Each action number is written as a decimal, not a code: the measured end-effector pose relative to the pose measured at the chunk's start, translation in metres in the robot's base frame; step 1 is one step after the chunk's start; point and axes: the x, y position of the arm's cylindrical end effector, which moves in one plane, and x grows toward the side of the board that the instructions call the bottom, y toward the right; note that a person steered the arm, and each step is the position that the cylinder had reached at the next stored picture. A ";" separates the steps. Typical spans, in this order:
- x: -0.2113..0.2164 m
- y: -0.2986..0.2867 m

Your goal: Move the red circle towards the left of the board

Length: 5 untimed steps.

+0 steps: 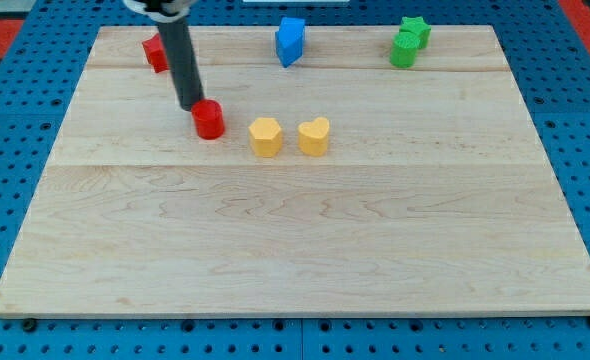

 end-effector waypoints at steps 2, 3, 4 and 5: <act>0.061 0.055; 0.107 0.058; 0.141 0.070; 0.144 0.097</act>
